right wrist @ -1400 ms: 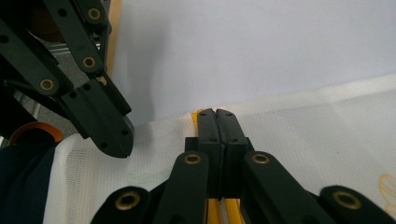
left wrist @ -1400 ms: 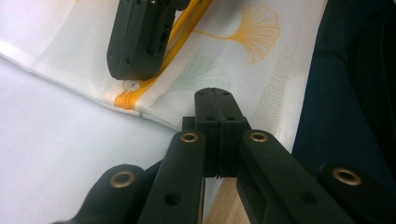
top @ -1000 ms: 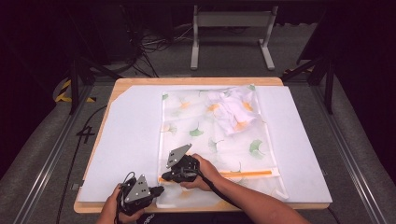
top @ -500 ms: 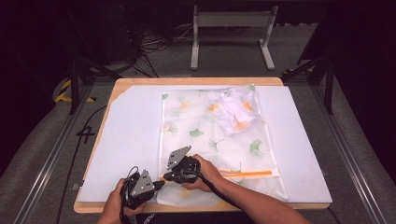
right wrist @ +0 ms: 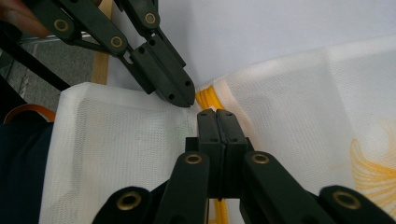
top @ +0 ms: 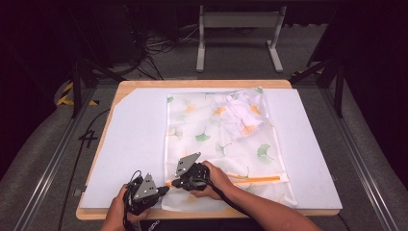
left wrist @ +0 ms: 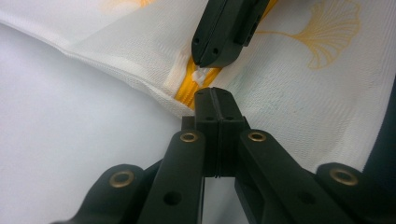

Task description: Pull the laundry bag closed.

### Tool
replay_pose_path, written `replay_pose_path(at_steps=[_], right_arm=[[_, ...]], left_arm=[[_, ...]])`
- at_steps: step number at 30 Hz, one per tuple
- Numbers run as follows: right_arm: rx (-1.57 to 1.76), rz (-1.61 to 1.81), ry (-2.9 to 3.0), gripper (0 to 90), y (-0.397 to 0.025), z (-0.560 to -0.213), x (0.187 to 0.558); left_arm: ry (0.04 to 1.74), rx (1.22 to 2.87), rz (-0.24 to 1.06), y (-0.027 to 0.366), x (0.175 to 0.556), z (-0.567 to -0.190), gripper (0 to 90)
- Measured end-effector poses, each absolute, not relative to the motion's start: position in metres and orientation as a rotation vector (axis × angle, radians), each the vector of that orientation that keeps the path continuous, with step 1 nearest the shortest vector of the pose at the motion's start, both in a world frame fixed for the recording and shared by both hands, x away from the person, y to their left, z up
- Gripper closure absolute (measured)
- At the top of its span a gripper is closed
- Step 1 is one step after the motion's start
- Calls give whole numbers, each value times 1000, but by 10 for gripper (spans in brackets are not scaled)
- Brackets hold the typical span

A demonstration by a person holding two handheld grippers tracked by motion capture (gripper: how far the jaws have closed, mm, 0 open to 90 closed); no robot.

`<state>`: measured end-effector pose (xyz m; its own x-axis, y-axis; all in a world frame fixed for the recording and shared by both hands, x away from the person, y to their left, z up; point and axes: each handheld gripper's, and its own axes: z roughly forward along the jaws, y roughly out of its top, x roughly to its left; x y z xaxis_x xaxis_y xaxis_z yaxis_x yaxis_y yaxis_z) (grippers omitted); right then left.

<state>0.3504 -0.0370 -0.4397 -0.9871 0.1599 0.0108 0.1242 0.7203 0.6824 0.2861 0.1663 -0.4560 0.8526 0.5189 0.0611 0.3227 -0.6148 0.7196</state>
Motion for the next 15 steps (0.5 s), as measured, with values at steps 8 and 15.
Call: replay_pose_path(at_steps=[8,15], right_arm=[[243,1102,2877,900,-44,-436,351],[236,1077,2875,900,-48,-434,349]], left_arm=[[609,2272,332,167,287,-457,900],[609,2271,324,168,287,-456,900]])
